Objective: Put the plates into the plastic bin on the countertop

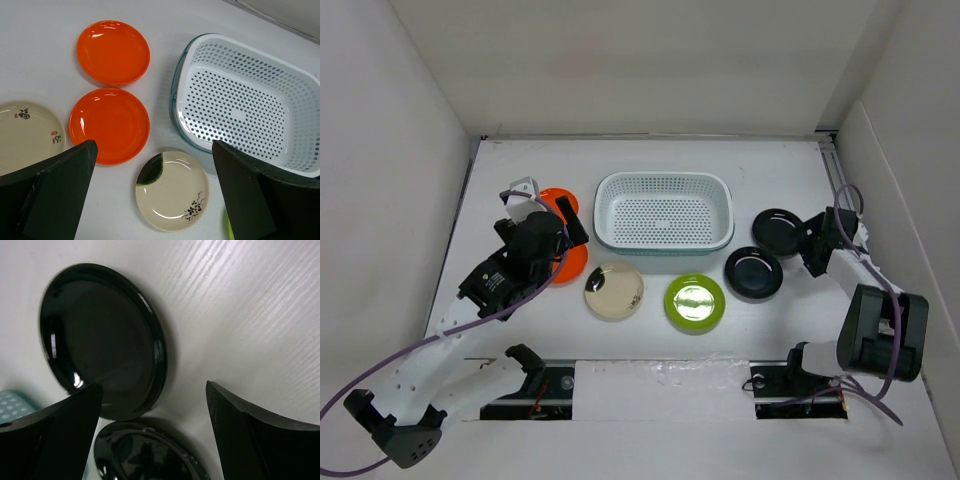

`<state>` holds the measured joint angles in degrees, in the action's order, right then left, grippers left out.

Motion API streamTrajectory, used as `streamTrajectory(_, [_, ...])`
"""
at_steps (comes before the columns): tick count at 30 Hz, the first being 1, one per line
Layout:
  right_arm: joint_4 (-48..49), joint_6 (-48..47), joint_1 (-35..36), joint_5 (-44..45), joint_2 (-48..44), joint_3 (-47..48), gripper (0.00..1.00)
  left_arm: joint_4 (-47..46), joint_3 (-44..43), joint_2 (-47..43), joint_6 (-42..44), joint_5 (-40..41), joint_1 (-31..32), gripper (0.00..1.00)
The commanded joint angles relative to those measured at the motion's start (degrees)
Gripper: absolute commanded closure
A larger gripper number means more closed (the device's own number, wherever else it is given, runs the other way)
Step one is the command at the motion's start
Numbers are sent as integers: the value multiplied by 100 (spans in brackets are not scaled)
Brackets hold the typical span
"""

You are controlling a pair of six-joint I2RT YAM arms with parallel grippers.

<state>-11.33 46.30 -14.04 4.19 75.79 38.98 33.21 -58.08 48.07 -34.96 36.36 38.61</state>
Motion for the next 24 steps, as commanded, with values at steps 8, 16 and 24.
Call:
streamTrajectory(8, [878,28,-134,-331,788,145,27,-140,-1,-88,68,-15,6,0])
streamTrajectory(16, [667,-25,-134,-331,920,338,48,-87,-54,-211,-37,-76,6,0])
streamTrajectory(24, [562,-78,-81,-278,1025,461,83,-34,-54,-263,-90,-129,6,0])
